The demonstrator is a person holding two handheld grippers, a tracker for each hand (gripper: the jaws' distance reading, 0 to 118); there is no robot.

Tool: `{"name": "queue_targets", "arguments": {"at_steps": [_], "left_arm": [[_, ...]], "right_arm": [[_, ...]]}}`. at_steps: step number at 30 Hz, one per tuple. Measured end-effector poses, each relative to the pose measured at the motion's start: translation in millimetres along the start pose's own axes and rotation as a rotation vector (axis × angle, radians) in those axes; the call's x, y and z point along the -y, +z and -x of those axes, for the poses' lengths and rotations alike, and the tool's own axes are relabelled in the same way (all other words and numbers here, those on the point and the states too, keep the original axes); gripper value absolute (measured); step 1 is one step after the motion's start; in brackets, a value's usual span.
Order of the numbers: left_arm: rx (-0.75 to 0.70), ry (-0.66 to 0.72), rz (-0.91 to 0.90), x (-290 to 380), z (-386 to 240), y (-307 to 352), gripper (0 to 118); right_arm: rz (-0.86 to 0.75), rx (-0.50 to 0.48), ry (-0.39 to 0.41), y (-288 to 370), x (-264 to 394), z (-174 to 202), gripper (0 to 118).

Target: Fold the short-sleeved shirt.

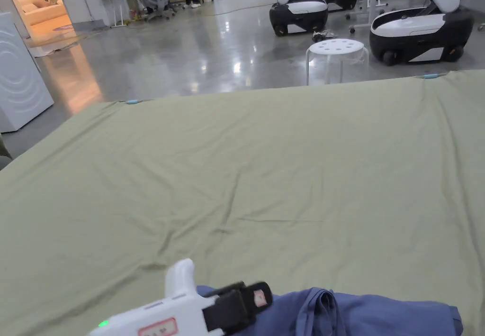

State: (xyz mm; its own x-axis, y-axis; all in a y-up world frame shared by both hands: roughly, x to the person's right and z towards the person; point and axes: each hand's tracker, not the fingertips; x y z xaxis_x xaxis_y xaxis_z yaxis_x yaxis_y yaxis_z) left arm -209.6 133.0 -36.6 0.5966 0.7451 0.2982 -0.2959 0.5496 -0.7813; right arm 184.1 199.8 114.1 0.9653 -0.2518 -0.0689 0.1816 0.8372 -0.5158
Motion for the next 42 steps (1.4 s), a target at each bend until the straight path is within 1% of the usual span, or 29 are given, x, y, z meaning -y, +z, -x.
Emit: {"name": "queue_targets", "arguments": {"at_steps": [2,3,4,5,6,7,8,10,12,14,15,16,18,19,21,22,25,27,28,29,30,31,32,33,34,37,39,40,42], "left_arm": [[0.046,-0.001,0.131,20.0,2.4,-34.0,5],[0.037,-0.008,0.192,29.9,2.7,-51.5,5],[0.009,-0.023,0.248,35.9,0.2,-68.9,4],[-0.063,-0.042,0.301,41.8,1.2,-82.4,4],[-0.082,-0.052,0.292,45.6,2.5,-86.8,4],[-0.008,-0.022,0.239,42.4,2.3,-79.2,4],[-0.012,-0.011,0.251,35.8,-1.0,-76.8,4],[-0.025,-0.048,0.231,28.0,-6.4,-61.1,4],[-0.022,-0.085,0.143,9.0,-15.9,-27.8,7],[-0.018,-0.077,0.061,-12.0,-13.8,15.8,46],[-0.047,-0.107,0.019,-20.1,-11.7,37.6,60],[-0.076,-0.139,-0.023,-29.8,-3.6,58.4,62],[-0.195,-0.171,-0.089,-38.2,9.7,89.3,62],[-0.241,-0.128,-0.100,-40.9,22.4,100.9,62],[-0.243,0.053,-0.094,-46.2,52.0,106.7,62],[-0.202,0.159,-0.101,-43.1,69.0,106.2,62],[-0.082,0.373,-0.095,-28.7,111.9,82.3,62],[-0.037,0.445,-0.012,-16.9,129.1,60.4,62],[-0.009,0.475,0.017,-10.5,123.0,51.3,59],[0.083,0.505,-0.018,-5.1,124.3,46.4,58],[0.147,0.528,-0.042,-3.8,120.9,45.8,56],[0.132,0.548,-0.053,-3.1,117.2,44.4,42],[0.100,0.525,-0.038,-1.8,120.0,42.1,20],[0.051,0.484,-0.002,-0.1,117.1,37.8,14],[0.016,0.449,-0.002,3.1,112.9,35.4,13],[0.048,0.486,-0.058,5.2,91.4,48.1,11],[0.001,0.401,-0.085,-7.0,74.6,65.6,11],[-0.023,0.342,-0.119,-17.9,82.3,78.5,11],[-0.062,0.259,-0.099,-40.2,66.9,106.2,11]], "right_arm": [[0.008,-0.001,0.033,0.5,-0.1,5.0,0],[0.011,0.004,0.052,1.6,0.2,9.7,0],[0.015,0.007,0.066,2.5,0.4,12.4,0],[0.017,0.009,0.073,3.4,0.6,14.2,0],[0.019,0.010,0.075,4.4,1.0,15.6,0],[0.018,0.009,0.076,6.1,2.1,17.1,0],[0.018,0.005,0.074,6.4,3.1,17.1,0],[0.023,-0.003,0.059,3.1,5.0,16.2,0],[0.042,-0.016,0.046,-2.6,5.4,15.1,0],[0.042,-0.016,0.046,-5.3,5.9,16.7,0],[0.043,-0.028,0.043,-6.8,5.7,16.6,0],[0.046,-0.045,0.039,-8.3,5.7,16.5,0],[0.051,-0.058,0.032,-10.8,6.7,17.3,0],[0.056,-0.066,0.028,-11.7,7.1,18.5,0],[0.064,-0.074,0.023,-13.0,9.0,19.7,0],[0.069,-0.075,0.022,-12.8,9.7,20.5,0],[0.077,-0.069,0.031,-6.8,10.7,25.0,0],[0.077,-0.053,0.048,-1.2,9.9,25.9,0],[0.072,-0.041,0.056,1.4,9.9,25.7,0],[0.070,-0.026,0.060,3.8,9.7,24.9,0],[0.069,-0.016,0.059,5.7,9.5,23.8,0],[0.066,-0.006,0.053,7.3,9.2,21.9,0],[0.063,0.000,0.040,8.4,9.1,20.0,0],[0.059,0.002,0.020,8.5,9.2,17.3,0],[0.059,-0.007,-0.008,7.7,8.9,14.4,0],[0.059,-0.007,-0.039,7.7,8.0,11.9,0],[0.051,-0.011,-0.044,8.5,7.3,11.3,0],[0.052,-0.014,-0.045,7.9,6.5,11.1,0],[0.053,-0.017,-0.038,6.4,5.8,11.4,0]]}}
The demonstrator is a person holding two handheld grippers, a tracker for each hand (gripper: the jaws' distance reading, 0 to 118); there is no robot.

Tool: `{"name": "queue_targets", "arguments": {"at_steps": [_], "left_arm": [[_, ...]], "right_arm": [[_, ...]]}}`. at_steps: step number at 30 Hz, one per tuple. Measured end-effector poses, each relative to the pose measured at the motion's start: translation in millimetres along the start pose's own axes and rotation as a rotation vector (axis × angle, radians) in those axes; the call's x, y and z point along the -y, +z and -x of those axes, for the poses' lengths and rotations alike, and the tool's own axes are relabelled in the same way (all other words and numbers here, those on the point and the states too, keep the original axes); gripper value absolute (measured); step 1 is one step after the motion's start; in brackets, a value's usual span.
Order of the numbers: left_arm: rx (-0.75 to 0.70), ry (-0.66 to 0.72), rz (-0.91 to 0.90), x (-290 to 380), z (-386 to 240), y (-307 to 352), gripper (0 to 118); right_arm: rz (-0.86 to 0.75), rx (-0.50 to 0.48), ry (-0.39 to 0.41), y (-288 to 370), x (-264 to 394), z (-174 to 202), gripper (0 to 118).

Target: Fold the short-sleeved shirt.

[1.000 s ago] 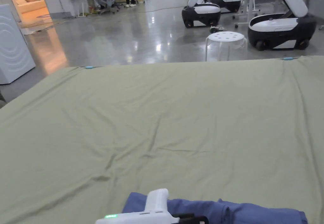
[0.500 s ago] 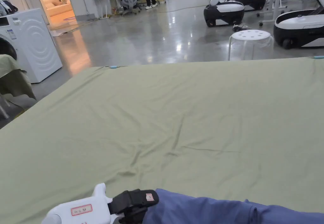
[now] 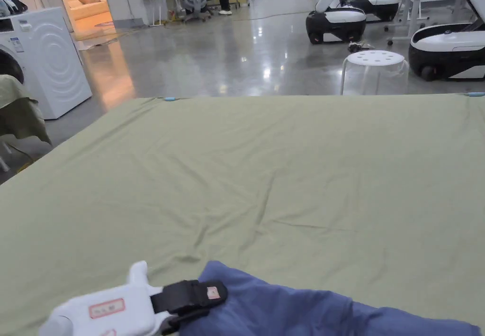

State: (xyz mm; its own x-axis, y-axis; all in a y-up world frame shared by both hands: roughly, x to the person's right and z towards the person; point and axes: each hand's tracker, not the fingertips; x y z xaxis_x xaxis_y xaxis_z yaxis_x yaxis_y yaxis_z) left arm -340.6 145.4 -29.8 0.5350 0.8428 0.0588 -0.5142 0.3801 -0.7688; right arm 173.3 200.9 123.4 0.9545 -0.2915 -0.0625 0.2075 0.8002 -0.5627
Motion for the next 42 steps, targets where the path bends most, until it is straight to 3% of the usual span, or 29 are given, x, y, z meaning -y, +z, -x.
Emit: {"name": "queue_targets", "arguments": {"at_steps": [4,8,11,14,16,18,19,20,21,22,23,25,30,33,36,39,40,42], "left_arm": [[-0.287,-0.336,-0.144,-18.7,-68.8,32.2,11],[-0.174,-0.443,-0.034,12.7,-120.5,-16.8,11],[-0.147,-0.545,0.138,57.5,-136.5,-89.5,11],[-0.158,-0.513,0.267,91.0,-129.3,-146.2,11],[-0.193,-0.564,0.319,105.0,-127.6,-169.6,12],[-0.191,-0.623,0.322,107.4,-131.0,-168.0,26],[-0.146,-0.620,0.311,103.4,-132.7,-160.4,43],[-0.069,-0.581,0.293,96.6,-134.0,-151.5,46],[-0.016,-0.528,0.258,88.3,-133.9,-139.5,45],[0.021,-0.484,0.216,79.4,-137.6,-124.0,35],[0.071,-0.426,0.180,74.3,-133.6,-113.9,12],[0.083,-0.375,0.135,73.2,-126.0,-111.2,5],[0.009,-0.439,0.369,114.5,-105.7,-171.3,4],[-0.136,-0.499,0.466,138.3,-90.4,-202.6,4],[-0.075,-0.474,0.401,134.8,-107.0,-189.4,4],[-0.076,-0.563,0.311,118.2,-117.0,-162.4,4],[-0.054,-0.593,0.291,109.2,-121.5,-148.2,8],[-0.018,-0.593,0.237,87.9,-123.3,-117.6,33]], "right_arm": [[0.005,-0.023,0.008,-9.3,1.8,-0.6,0],[0.015,-0.040,-0.005,-7.9,4.2,2.7,0],[0.005,-0.044,0.009,2.3,4.2,6.3,0],[-0.005,-0.010,0.038,13.1,5.5,4.7,0],[-0.015,0.019,0.053,21.6,7.8,1.6,0],[-0.012,0.036,0.041,24.1,10.1,-5.5,0],[-0.008,0.041,0.028,24.4,11.3,-9.5,0],[-0.006,0.044,0.006,23.5,13.3,-14.6,0],[-0.001,0.042,-0.021,20.2,14.1,-19.3,0],[0.009,0.037,-0.046,17.1,14.7,-23.4,0],[0.018,0.031,-0.062,14.4,15.1,-26.3,0],[0.025,0.028,-0.061,9.9,15.3,-27.8,0],[0.043,0.004,-0.049,4.3,15.7,-21.1,0],[0.046,-0.001,-0.035,1.4,15.2,-13.4,0],[0.057,-0.024,0.000,-4.4,15.0,-4.6,0],[0.083,-0.095,0.028,-30.3,13.5,-3.0,0],[0.087,-0.134,0.039,-42.7,9.8,0.6,0],[0.109,-0.186,0.064,-72.0,3.3,8.3,0]]}}
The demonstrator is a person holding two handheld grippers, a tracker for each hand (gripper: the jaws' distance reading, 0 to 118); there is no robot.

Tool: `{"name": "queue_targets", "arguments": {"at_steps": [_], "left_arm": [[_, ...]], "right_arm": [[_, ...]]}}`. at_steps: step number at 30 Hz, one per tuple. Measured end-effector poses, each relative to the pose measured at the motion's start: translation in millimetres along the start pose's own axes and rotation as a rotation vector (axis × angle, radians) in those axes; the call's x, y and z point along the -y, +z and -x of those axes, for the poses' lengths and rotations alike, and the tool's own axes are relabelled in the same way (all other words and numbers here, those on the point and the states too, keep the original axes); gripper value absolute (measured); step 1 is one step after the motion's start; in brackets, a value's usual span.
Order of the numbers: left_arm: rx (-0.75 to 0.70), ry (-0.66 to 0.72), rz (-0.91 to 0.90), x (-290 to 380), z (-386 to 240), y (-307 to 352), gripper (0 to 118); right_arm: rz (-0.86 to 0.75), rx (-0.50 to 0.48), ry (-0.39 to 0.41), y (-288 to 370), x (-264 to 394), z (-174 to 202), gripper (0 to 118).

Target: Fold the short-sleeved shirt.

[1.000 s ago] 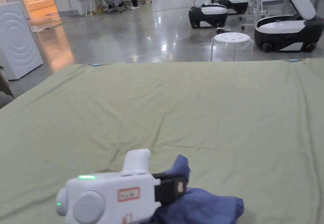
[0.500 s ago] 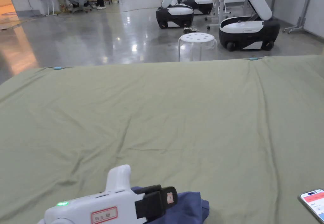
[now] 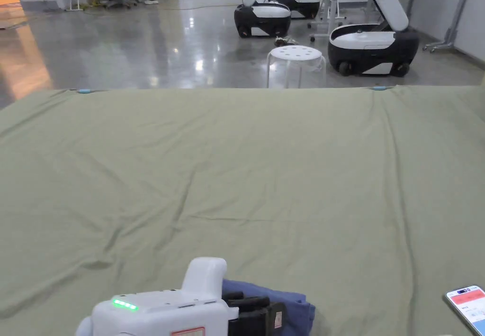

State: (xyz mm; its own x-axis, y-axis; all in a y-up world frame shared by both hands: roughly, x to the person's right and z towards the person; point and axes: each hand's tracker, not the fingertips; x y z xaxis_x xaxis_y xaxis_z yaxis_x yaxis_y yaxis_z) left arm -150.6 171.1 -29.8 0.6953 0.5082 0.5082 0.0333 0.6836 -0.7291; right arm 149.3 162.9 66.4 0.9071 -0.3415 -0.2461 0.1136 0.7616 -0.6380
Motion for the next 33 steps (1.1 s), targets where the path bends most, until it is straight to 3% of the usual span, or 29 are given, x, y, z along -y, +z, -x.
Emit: {"name": "queue_targets", "arguments": {"at_steps": [4,7,9,11,14,19,27,29,30,33], "left_arm": [[-0.087,0.080,-0.126,-11.2,12.7,61.1,56],[-0.121,0.117,-0.172,-7.4,36.4,85.4,56],[-0.121,0.159,-0.175,-5.0,55.5,92.2,57],[-0.091,0.197,-0.177,-3.5,72.5,90.5,57],[-0.002,0.256,-0.165,-0.3,94.7,76.4,57],[0.103,0.375,-0.078,11.7,120.9,43.8,57],[0.182,0.519,0.034,31.3,139.6,-2.2,55],[0.227,0.568,0.010,39.1,145.4,-7.4,39],[0.175,0.559,0.003,39.7,145.8,-7.1,28],[0.168,0.550,-0.005,38.2,137.5,-1.2,23]], "right_arm": [[0.059,-0.077,0.086,-54.6,-22.8,17.6,0],[0.205,0.048,0.151,-96.4,-25.8,24.9,0],[0.414,0.136,0.237,-132.4,-9.9,20.0,0],[0.299,0.109,0.216,-124.1,-10.8,22.3,0],[0.340,0.130,0.281,-129.0,-11.9,24.5,0],[0.343,0.058,0.121,-122.1,-17.0,9.6,0],[0.322,0.093,0.172,-121.1,-12.0,18.9,0],[0.315,0.083,0.155,-120.5,-11.0,14.9,0],[0.311,0.077,0.145,-120.1,-11.0,13.6,0],[0.300,0.068,0.126,-116.8,-12.1,16.0,0]]}}
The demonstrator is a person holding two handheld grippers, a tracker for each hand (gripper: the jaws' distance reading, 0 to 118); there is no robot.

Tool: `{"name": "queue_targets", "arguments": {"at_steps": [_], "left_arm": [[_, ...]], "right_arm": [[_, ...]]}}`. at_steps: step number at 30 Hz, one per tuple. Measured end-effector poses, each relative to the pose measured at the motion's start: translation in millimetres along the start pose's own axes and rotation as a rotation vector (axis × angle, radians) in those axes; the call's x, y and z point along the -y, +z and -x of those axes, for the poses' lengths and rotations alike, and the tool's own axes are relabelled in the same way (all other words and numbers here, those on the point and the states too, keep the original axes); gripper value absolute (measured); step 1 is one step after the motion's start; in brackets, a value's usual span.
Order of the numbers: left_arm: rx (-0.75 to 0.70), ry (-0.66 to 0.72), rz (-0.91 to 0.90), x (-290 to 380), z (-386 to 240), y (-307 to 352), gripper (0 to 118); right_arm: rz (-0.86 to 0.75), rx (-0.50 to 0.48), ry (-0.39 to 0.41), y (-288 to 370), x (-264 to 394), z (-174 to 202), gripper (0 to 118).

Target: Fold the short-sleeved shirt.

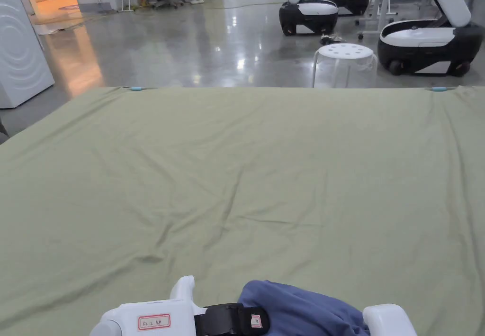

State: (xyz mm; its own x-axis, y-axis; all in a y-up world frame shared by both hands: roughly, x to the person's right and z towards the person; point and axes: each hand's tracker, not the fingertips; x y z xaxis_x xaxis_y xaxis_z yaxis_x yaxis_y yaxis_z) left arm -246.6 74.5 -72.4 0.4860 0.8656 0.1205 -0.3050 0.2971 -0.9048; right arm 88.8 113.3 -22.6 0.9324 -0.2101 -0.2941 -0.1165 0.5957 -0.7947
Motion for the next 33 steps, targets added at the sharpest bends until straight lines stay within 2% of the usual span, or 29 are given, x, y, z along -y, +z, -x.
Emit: {"name": "queue_targets", "arguments": {"at_steps": [2,4,5,8,10,13,15,18,23,24,25,26,28,30,33], "left_arm": [[-0.038,-0.061,-0.042,-3.2,-15.0,11.5,22],[-0.047,-0.128,-0.076,-12.1,-34.0,36.8,22],[-0.053,-0.134,-0.106,-19.3,-38.6,57.5,22],[-0.122,-0.144,-0.218,-48.2,-43.6,133.9,22],[-0.230,-0.164,-0.304,-66.5,-36.6,184.5,22],[-0.419,-0.125,-0.323,-92.6,-13.9,240.1,22],[-0.480,-0.113,-0.346,-104.6,1.0,262.7,22],[-0.533,-0.066,-0.432,-115.2,24.2,290.6,22],[-0.730,0.034,-0.521,-126.4,48.1,308.5,25],[-0.834,0.011,-0.485,-130.1,43.7,309.2,31],[-0.999,-0.051,-0.463,-131.1,31.5,306.6,48],[-1.183,-0.182,-0.399,-131.8,16.7,303.2,54],[-1.391,-0.439,-0.296,-129.3,-9.2,301.5,55],[-1.421,-0.583,-0.321,-112.8,-50.5,305.0,55],[-1.203,-0.720,-0.527,-77.8,-124.0,316.3,55]], "right_arm": [[-0.019,-0.037,-0.017,10.2,-3.5,-0.8,0],[-0.111,-0.151,-0.067,24.4,-5.8,-4.3,0],[-0.139,-0.163,-0.087,30.7,-8.1,-4.5,0],[-0.185,-0.168,-0.101,49.1,-19.1,-7.2,0],[-0.206,-0.168,-0.102,56.1,-21.8,-14.8,0],[-0.204,-0.181,-0.126,58.5,-18.6,-21.1,0],[-0.196,-0.188,-0.132,57.4,-13.2,-24.3,0],[-0.174,-0.142,-0.118,54.1,-6.4,-23.6,0],[-0.149,-0.130,-0.130,51.2,-6.7,-25.9,0],[-0.146,-0.125,-0.124,52.4,-9.0,-26.5,0],[-0.151,-0.111,-0.106,55.5,-11.3,-26.7,0],[-0.171,-0.088,-0.081,59.4,-12.6,-28.6,0],[-0.267,-0.043,-0.041,74.3,-11.5,-30.4,0],[-0.352,-0.006,-0.011,90.3,-7.9,-33.7,0],[-0.442,0.033,0.007,113.6,-8.9,-39.4,0]]}}
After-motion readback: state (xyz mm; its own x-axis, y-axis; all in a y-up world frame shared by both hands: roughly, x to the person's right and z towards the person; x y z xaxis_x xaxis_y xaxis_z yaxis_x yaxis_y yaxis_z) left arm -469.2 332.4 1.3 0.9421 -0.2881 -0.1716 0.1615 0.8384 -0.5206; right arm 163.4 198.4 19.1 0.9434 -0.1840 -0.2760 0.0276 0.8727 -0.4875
